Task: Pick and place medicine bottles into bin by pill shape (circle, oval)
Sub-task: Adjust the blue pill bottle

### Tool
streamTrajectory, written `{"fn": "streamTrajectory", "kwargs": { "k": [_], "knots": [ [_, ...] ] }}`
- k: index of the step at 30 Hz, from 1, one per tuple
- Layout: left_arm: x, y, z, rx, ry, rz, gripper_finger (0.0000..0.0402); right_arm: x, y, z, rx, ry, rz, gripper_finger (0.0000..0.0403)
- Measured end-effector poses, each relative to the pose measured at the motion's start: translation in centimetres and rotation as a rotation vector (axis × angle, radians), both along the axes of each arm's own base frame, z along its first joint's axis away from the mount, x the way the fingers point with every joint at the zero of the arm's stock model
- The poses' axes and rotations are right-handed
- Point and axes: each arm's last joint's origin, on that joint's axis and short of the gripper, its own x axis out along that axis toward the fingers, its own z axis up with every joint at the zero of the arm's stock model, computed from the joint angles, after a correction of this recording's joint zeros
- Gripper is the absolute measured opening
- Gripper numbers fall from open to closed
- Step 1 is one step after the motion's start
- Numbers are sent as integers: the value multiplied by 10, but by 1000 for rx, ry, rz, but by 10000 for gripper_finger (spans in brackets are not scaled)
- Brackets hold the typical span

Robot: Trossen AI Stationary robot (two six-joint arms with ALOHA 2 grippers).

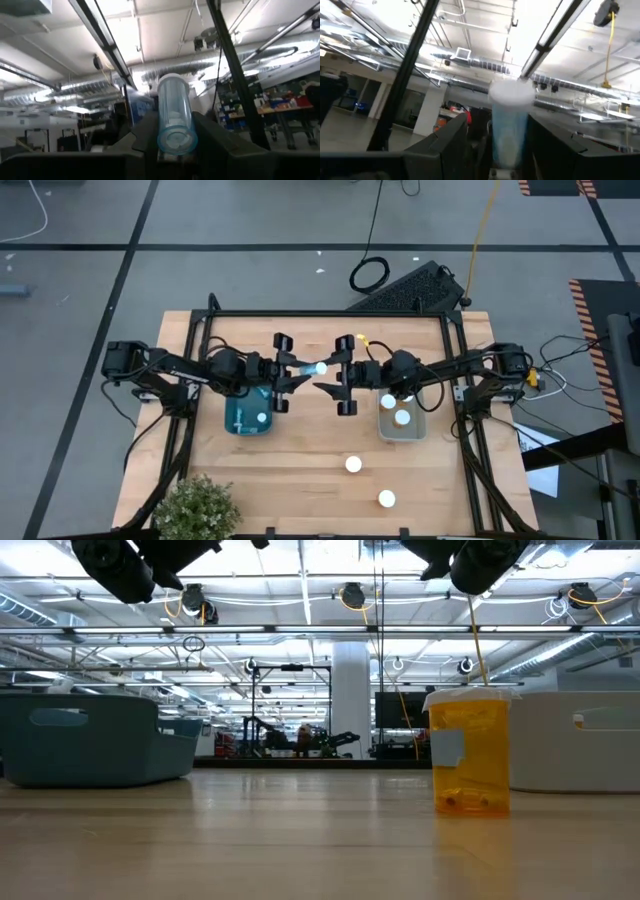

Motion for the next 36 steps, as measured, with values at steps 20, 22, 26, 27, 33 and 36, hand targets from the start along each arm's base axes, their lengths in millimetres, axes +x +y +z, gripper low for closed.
{"fn": "streamTrajectory", "kwargs": {
  "k": [20,22,26,27,33,36],
  "knots": [
    [1,6,-1,-10,19,-22,108,0,-1,0,3,4,15,181],
    [1,6,-1,-6,19,-19,108,0,-1,0,4,6,14,166],
    [1,6,-1,1,20,-17,108,0,-1,0,6,10,10,132],
    [1,7,-1,2,22,-17,108,0,-1,0,7,10,8,125],
    [2,7,-2,-10,35,10,108,0,-2,0,8,12,5,99],
    [2,7,-2,-4,34,23,108,1,-4,-1,6,26,1,103]
  ]
}}
